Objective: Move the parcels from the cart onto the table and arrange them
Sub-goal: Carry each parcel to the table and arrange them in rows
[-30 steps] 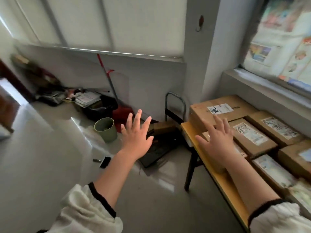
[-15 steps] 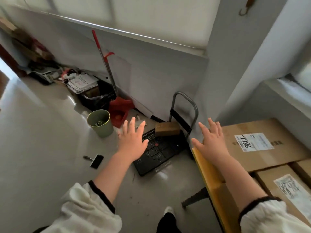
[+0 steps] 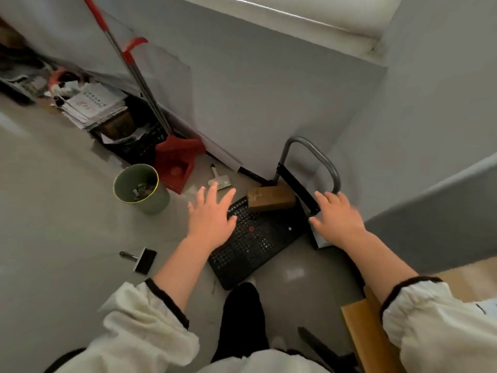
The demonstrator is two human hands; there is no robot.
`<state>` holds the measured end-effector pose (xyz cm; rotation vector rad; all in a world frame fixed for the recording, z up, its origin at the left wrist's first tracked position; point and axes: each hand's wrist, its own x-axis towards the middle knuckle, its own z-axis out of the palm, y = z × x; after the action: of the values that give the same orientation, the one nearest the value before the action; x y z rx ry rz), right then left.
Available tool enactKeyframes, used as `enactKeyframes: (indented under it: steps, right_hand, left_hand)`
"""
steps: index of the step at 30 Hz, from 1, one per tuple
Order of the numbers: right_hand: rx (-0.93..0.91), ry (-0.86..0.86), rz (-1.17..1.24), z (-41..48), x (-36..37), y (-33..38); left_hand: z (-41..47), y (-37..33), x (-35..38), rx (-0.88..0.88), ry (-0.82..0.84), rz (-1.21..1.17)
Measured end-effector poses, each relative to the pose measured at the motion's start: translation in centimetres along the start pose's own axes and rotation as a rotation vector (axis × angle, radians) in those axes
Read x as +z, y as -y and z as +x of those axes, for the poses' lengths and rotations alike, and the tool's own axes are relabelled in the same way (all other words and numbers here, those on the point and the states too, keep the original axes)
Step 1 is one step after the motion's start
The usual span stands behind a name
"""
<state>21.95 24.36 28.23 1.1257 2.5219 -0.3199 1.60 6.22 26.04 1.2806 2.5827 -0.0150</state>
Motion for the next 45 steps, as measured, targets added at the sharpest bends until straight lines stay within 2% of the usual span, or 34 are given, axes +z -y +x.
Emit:
enactKeyframes:
  steps: [3, 5, 9, 15, 17, 19, 24, 26, 29, 33, 36, 42, 45]
  right_hand:
    - [0.039, 0.047, -0.08, 4.1, 1.4, -0.6]
    - [0.05, 0.164, -0.09, 7.5, 2.3, -1.2]
    - [0.008, 0.383, -0.004, 18.2, 4.4, -2.6]
    - [-0.042, 0.396, 0.079, 33.0, 12.7, -3.2]
    - [-0.063, 0.405, 0.102, 36.2, 17.3, -3.8]
    - [-0.048, 0.422, 0.17, 38.3, 22.1, -4.7]
    - [0.019, 0.389, 0.259, 41.8, 33.3, -7.6]
    - [0.125, 0.37, 0.358, 43.2, 37.0, -8.4]
    - [0.331, 0.278, 0.592, 45.6, 40.4, -8.8]
    - [0.397, 0.207, 0.796, 48.2, 42.1, -8.8]
    - [0.43, 0.206, 0.832, 47.9, 42.3, -8.1]
    - [0.332, 0.377, 0.911, 45.2, 37.6, -6.8]
    - [0.285, 0.454, 0.947, 43.2, 33.5, -5.1]
  left_hand:
    - [4.2, 0.6, 2.8, -0.026, 0.095, -0.023]
    - [7.0, 0.9, 4.6, -0.051, 0.172, -0.048]
    - [16.5, 2.7, 7.7, -0.092, 0.175, -0.047]
    - [29.0, 2.9, 17.6, -0.042, 0.245, -0.075]
    - [32.0, 2.5, 22.7, -0.035, 0.279, -0.193]
    - [34.2, 2.1, 27.9, -0.101, 0.327, -0.361]
    - [37.0, 1.0, 39.7, -0.644, 0.402, -1.087]
    - [37.5, 0.8, 43.8, -0.741, 0.417, -1.194]
    - [38.0, 0.7, 47.4, -0.762, 0.428, -1.312]
    - [38.4, 0.5, 48.7, -0.718, 0.433, -1.329]
    - [38.1, 1.0, 48.2, -0.714, 0.423, -1.315]
    - [35.5, 3.8, 42.9, -0.697, 0.484, -1.22]
    - [33.3, 5.7, 38.4, -0.707, 0.449, -1.196]
